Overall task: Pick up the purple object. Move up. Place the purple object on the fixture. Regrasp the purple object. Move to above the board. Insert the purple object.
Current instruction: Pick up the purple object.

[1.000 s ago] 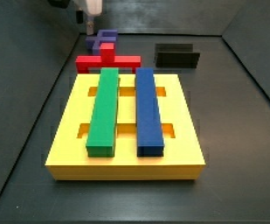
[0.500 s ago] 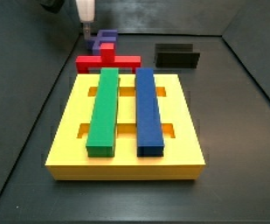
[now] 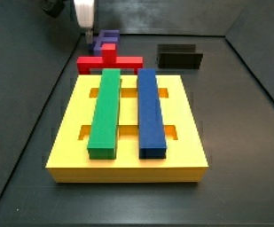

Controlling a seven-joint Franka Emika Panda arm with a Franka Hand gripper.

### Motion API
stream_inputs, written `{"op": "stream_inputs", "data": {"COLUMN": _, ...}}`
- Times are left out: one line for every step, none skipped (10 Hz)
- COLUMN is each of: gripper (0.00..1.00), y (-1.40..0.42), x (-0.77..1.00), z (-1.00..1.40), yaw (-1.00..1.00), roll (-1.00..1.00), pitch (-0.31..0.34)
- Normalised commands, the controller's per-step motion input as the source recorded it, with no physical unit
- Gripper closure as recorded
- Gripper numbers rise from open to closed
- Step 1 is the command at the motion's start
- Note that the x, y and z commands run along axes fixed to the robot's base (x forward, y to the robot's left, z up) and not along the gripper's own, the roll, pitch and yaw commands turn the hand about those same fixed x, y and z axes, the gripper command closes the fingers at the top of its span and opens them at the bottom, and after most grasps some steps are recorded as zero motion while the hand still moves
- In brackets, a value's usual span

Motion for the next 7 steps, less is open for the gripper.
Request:
{"op": "stream_inputs", "data": {"gripper": 0.00, "y": 0.00, "x": 0.00, "z": -0.32, "yaw": -0.09, "roll": -0.10, "pitch": -0.113}}
{"op": "stream_inputs", "data": {"gripper": 0.00, "y": 0.00, "x": 0.00, "z": -0.26, "yaw": -0.15, "roll": -0.07, "pitch": -0.067}}
{"op": "stream_inputs", "data": {"gripper": 0.00, "y": 0.00, "x": 0.00, "z": -0.23, "yaw": -0.25, "roll": -0.06, "pitch": -0.034}}
{"op": "stream_inputs", "data": {"gripper": 0.00, "y": -0.01, "x": 0.00, "z": -0.20, "yaw": -0.39, "roll": -0.04, "pitch": -0.007}}
{"op": "stream_inputs", "data": {"gripper": 0.00, "y": 0.00, "x": 0.13, "z": -0.15, "yaw": -0.48, "roll": -0.05, "pitch": -0.004}}
{"op": "stream_inputs", "data": {"gripper": 0.00, "y": 0.00, "x": 0.15, "z": -0.10, "yaw": -0.45, "roll": -0.04, "pitch": 0.000}}
{"op": "stream_inputs", "data": {"gripper": 0.00, "y": 0.00, "x": 0.12, "z": -0.07, "yaw": -0.31, "roll": -0.05, "pitch": 0.000}}
